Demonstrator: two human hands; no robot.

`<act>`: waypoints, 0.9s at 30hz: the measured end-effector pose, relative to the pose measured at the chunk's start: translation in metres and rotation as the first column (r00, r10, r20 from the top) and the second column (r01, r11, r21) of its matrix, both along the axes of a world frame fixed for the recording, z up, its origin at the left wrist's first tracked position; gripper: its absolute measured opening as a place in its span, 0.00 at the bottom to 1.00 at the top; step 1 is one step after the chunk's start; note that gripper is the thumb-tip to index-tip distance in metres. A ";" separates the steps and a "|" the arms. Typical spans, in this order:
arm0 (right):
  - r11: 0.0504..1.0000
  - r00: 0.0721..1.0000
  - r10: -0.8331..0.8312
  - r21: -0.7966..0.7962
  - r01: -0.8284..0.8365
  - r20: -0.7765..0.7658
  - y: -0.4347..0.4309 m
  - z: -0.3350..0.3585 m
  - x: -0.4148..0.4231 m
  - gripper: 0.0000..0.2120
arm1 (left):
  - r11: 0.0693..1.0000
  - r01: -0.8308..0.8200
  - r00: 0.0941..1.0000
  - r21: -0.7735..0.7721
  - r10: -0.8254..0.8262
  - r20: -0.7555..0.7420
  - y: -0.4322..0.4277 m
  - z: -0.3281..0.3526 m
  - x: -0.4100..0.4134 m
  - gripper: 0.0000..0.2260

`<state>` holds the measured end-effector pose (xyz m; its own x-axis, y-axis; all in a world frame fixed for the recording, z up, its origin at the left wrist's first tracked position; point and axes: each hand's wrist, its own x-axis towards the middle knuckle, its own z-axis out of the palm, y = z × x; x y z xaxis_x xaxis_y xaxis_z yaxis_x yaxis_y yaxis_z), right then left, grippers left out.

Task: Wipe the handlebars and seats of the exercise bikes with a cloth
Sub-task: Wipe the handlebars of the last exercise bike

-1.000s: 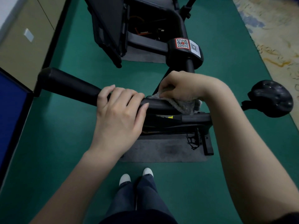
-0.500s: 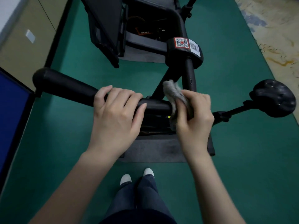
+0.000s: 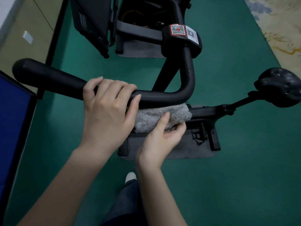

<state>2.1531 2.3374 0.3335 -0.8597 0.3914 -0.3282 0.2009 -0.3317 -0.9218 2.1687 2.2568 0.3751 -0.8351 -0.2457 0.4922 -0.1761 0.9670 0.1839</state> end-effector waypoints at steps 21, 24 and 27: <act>0.890 0.964 0.265 -0.384 -0.245 0.000 -0.017 0.003 0.006 0.11 | 0.999 0.029 0.999 0.022 -0.030 0.045 -0.001 0.006 0.003 0.11; 0.906 0.993 0.113 -0.414 -0.085 0.043 0.000 0.005 -0.013 0.15 | 1.000 0.026 0.999 0.012 -0.027 0.039 -0.001 0.006 0.003 0.12; 0.912 0.994 0.104 -0.403 -0.078 0.043 0.006 0.003 -0.018 0.14 | 1.000 0.012 0.999 0.005 -0.013 0.035 0.002 0.005 0.003 0.13</act>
<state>2.1355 2.3433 0.3367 -0.8583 0.1373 -0.4945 0.3001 -0.6474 -0.7006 2.1712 2.2586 0.3805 -0.8547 -0.2374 0.4617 -0.1704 0.9683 0.1825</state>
